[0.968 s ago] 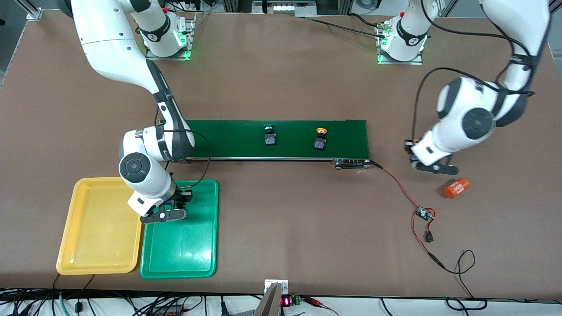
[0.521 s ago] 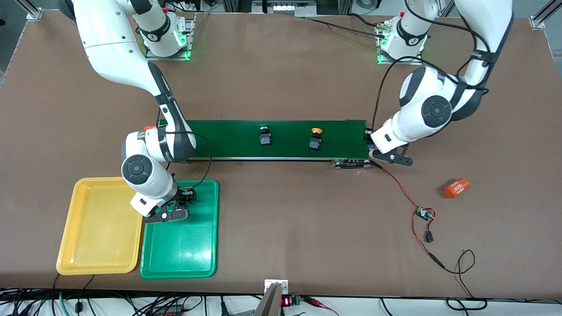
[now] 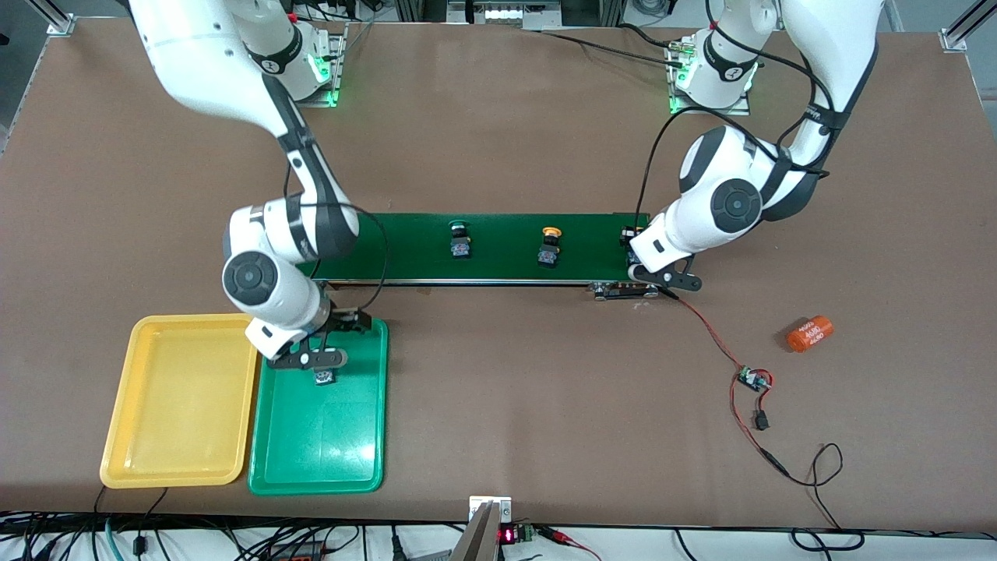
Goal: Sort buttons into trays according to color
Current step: 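Return the right gripper over the belt while the left gripper withdraws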
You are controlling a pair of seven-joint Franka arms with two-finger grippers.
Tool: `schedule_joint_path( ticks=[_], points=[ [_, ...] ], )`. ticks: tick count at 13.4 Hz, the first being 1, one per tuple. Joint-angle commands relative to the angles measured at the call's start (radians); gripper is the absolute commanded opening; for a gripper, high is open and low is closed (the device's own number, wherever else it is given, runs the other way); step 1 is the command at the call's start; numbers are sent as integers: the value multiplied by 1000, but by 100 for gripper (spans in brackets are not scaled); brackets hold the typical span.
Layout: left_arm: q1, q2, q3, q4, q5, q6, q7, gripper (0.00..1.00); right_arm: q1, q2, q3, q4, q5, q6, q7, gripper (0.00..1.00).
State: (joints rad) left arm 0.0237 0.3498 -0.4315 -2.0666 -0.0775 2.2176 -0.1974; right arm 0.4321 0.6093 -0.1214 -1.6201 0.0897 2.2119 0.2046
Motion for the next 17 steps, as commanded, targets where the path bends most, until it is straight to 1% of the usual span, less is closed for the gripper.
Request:
schedule_joint_path(
  ticks=[1, 2, 3, 4, 5, 6, 9, 10, 11, 12, 13, 15, 16, 17],
  points=[
    [-8, -6, 7, -20, -18, 11, -10, 2, 36, -204, 2, -223, 10, 9, 42, 100],
    [-10, -6, 7, -24, -18, 11, -10, 4, 49, -247, 2, -266, 10, 17, 74, 100],
    [-13, -6, 7, -26, -18, 11, -10, 10, 59, -284, 3, -300, 10, 14, 108, 100],
    [-13, -6, 7, -29, -18, 11, -10, 34, 83, -307, 3, -323, 10, 8, 145, 100],
    [-13, -6, 7, -29, -18, 10, -10, 78, 118, -321, 3, -346, 10, 9, 191, 100],
    [-13, -15, 7, -24, -18, 8, -5, 100, 146, -324, 2, -354, 10, 9, 231, 100],
    [16, -57, 16, 6, -16, 7, -4, 100, 227, -313, 2, -357, 10, 18, 341, 100],
    [50, -69, 20, 6, -2, 10, -8, 100, 238, -310, 2, -356, 10, 22, 346, 100],
    [91, -69, 45, 8, -2, 10, -1, 100, 238, -310, 2, -356, 10, 25, 346, 100],
    [120, -71, 84, 9, 10, 8, 15, 100, 240, -310, 2, -356, 10, 26, 348, 100],
    [133, -72, 105, 9, 37, 1, 51, 100, 247, -310, 2, -357, 10, 29, 349, 100],
    [197, -61, 120, 14, 67, -1, 216, 100, 249, -307, 3, -372, 10, 69, 392, 100],
    [229, -37, 120, 19, 87, 7, 302, 100, 258, -300, 3, -391, 10, 101, 403, 100],
    [283, 3, 120, 66, 141, 7, 414, 100, 267, -295, 3, -411, 10, 136, 430, 100]
  ],
)
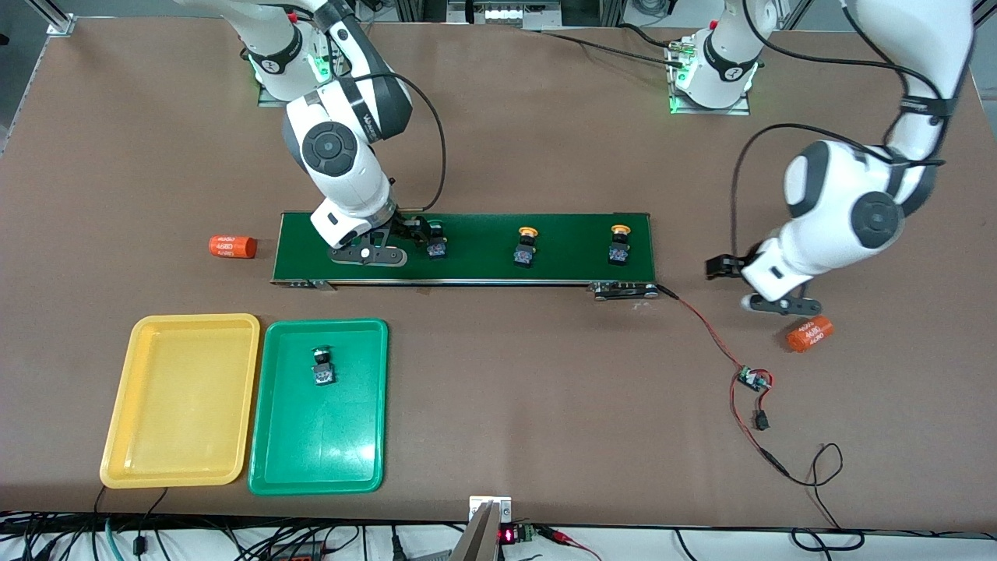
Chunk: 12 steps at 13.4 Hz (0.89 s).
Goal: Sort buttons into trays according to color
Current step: 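Return the right gripper over the belt while the left gripper withdraws, then grasp a green-based button with the right gripper while the left grasps a cylinder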
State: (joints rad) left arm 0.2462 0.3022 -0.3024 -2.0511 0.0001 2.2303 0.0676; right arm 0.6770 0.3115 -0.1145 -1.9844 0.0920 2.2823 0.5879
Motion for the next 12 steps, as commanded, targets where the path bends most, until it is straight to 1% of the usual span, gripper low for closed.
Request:
schedule_joint_path(
  ticks=[1, 2, 4, 6, 7, 9, 12],
  points=[
    [100, 87, -9, 107, 111, -6, 243, 100, 30, 12, -4, -57, 8, 92, 70, 100],
    [117, 112, -9, 147, 144, -6, 341, 100, 36, 23, -4, -59, 8, 97, 73, 100],
    [128, 139, -7, 187, 193, -3, 493, 100, 36, 24, -4, -59, 8, 95, 73, 100],
    [136, 164, -7, 216, 276, 8, 558, 100, 36, 20, -4, -57, 8, 95, 81, 100],
    [149, 188, -7, 229, 303, 52, 570, 100, 38, 20, -4, -57, 9, 95, 84, 100],
    [182, 234, -7, 229, 307, 116, 641, 100, 42, 24, -4, -56, 9, 98, 86, 100],
    [200, 284, -7, 229, 305, 172, 722, 100, 58, 49, -4, -57, 9, 106, 87, 100]
  ],
)
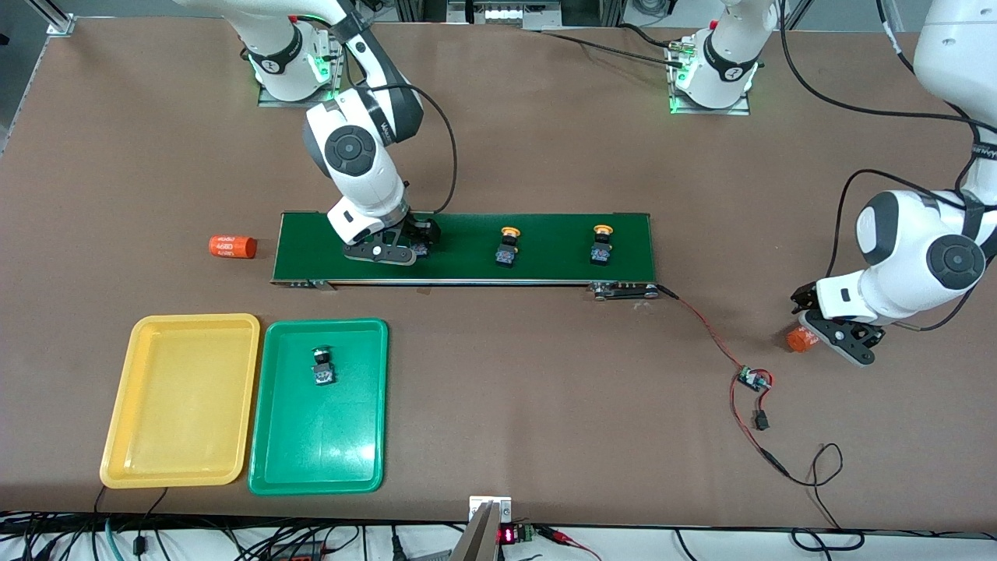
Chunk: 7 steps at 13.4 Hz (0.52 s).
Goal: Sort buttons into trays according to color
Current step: 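Grasp a green-based button with the right gripper while the left grasps a cylinder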
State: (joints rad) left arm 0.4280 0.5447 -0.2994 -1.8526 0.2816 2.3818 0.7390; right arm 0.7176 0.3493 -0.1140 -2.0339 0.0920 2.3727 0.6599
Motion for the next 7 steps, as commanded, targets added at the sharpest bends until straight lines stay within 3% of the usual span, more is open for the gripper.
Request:
schedule_joint_path(
  ticks=[1, 4, 7],
  points=[
    [24, 47, -10, 30, 24, 20, 57, 100, 19, 22, -4, -5, 9, 16, 15, 100],
    [28, 70, -10, 30, 30, 25, 60, 100, 22, 33, -4, -5, 9, 29, 13, 94],
    [29, 83, -10, 30, 40, 84, 150, 100, 17, 46, -4, -6, 9, 40, -5, 69]
  ],
)
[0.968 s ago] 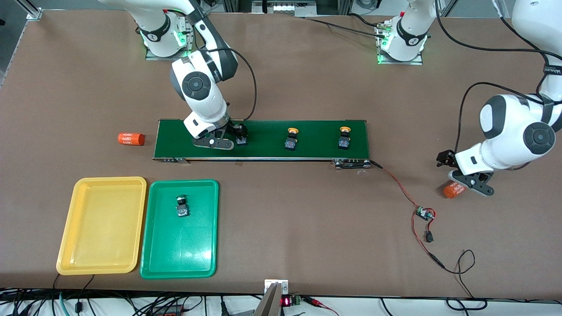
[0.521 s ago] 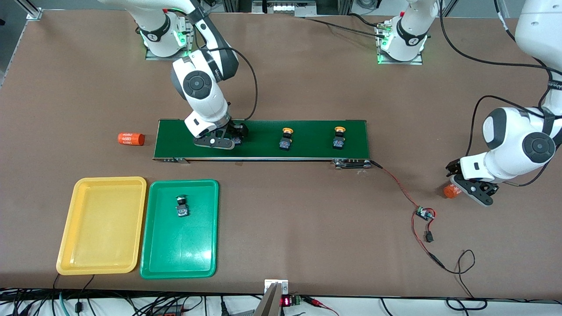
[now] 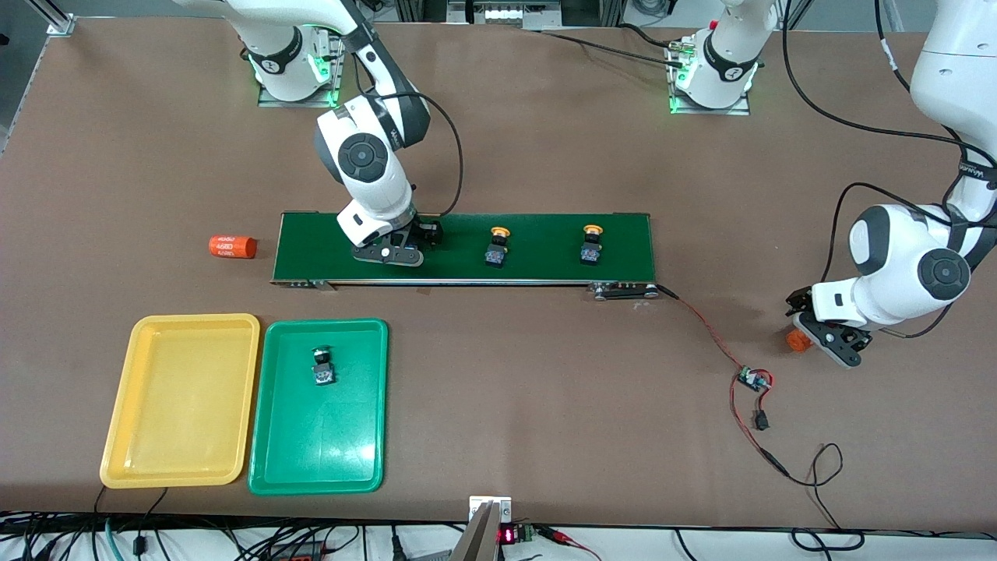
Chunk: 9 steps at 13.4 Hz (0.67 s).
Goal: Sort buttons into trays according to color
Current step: 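Grasp a green-based button with the right gripper while the left grasps a cylinder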
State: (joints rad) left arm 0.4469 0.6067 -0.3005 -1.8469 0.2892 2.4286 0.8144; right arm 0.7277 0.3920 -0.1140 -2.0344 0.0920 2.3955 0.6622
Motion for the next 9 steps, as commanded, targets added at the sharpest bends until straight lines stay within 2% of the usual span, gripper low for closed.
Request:
schedule_joint_path(
  ticks=[1, 3, 4, 5, 7, 9],
  points=[
    [16, 22, -9, 25, 31, 56, 110, 100, 1, 5, -4, -6, 8, 17, -13, 51],
    [27, 31, -9, 25, 33, 56, 118, 100, -4, -1, -7, 0, 8, 8, -35, 19],
    [27, 42, -11, 25, 27, 58, 118, 100, -13, -8, -10, 3, 8, 5, -45, 8],
    [29, 45, -9, 25, 24, 58, 118, 100, -25, -18, -9, 6, 8, -7, -52, 2],
    [29, 51, -9, 15, 24, 55, 118, 100, -46, -35, -10, 60, 8, -94, -55, 2],
    [30, 54, -9, 6, 24, 53, 118, 99, -69, -24, -15, 202, 5, -220, -91, 2]
  ],
)
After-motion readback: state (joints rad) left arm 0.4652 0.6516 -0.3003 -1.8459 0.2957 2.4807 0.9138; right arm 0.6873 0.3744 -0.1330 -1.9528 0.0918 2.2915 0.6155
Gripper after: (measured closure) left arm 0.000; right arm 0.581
